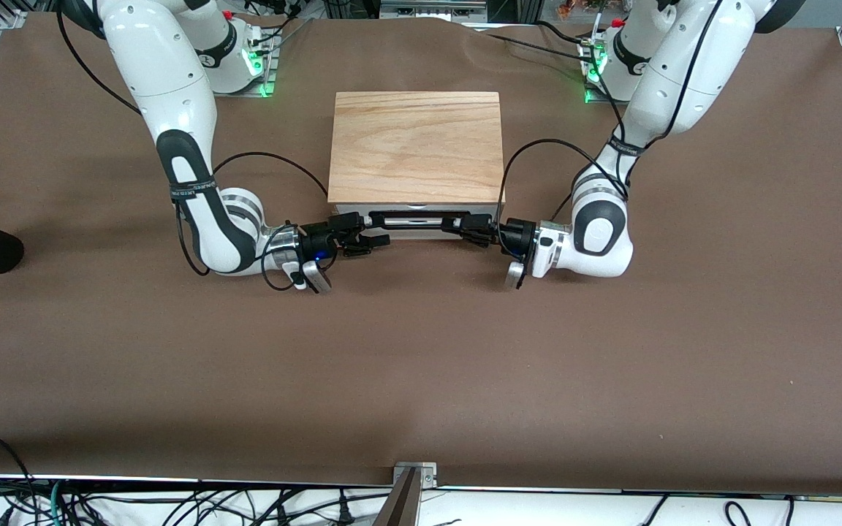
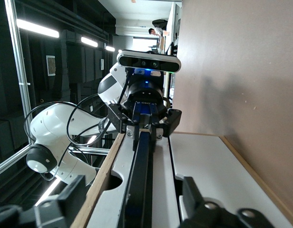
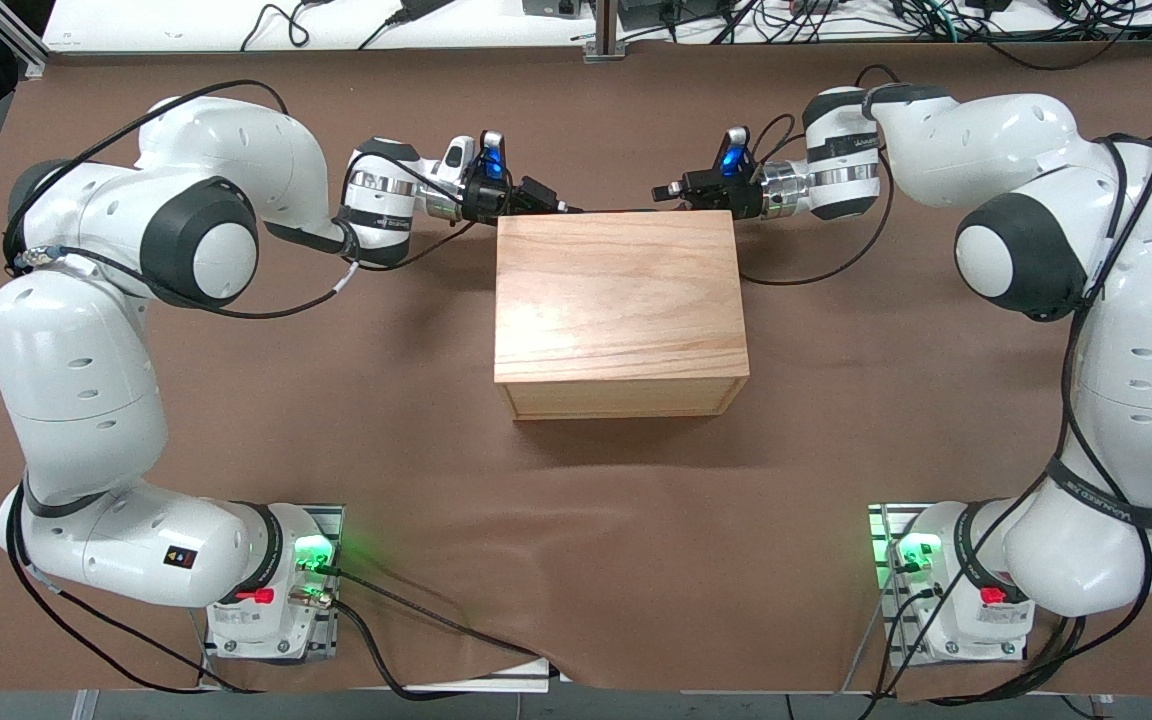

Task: Pull top drawer with both arms simultaneously
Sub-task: 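Close the right gripper and the left gripper on the black handle ends, then pull the handle outward with both grippers to slide the drawer open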

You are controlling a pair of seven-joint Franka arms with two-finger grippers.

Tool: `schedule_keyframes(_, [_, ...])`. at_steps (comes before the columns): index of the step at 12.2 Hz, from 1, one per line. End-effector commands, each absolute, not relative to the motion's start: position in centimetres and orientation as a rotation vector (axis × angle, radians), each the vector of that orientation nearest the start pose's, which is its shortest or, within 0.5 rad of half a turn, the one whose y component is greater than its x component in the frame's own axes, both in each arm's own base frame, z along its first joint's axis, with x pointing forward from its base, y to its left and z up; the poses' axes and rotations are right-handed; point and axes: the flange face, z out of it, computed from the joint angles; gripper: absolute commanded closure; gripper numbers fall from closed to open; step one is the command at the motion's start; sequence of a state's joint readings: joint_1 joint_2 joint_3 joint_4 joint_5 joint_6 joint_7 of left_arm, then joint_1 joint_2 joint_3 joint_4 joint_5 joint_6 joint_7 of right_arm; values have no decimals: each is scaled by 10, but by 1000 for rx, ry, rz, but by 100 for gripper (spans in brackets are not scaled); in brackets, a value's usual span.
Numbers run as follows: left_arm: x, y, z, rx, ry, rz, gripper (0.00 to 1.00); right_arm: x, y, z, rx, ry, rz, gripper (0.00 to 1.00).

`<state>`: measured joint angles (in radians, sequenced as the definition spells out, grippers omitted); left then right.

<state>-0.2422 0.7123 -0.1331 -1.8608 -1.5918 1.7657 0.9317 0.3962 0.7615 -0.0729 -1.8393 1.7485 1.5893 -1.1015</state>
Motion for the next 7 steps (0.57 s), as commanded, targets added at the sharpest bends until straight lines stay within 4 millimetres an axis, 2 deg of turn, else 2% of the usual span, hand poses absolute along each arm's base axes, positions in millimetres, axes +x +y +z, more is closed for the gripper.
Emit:
schedule_keyframes(1, [530, -301, 159, 1633, -129, -208, 98, 538, 295, 155, -1523, -194, 63, 25])
schedule_keyframes(3, [531, -299, 159, 1631, -126, -206, 100, 540, 292, 156, -1522, -193, 61, 53])
schedule_keyframes(4, [532, -299, 159, 1631, -128, -206, 100, 541, 289, 155, -1523, -191, 56, 61])
schedule_keyframes(6, [532, -299, 159, 1631, -127, -204, 100, 542, 286, 155, -1523, -192, 56, 68])
schedule_keyframes(7, [532, -299, 159, 1630, -127, -205, 100, 542, 286, 155, -1525, -193, 56, 68])
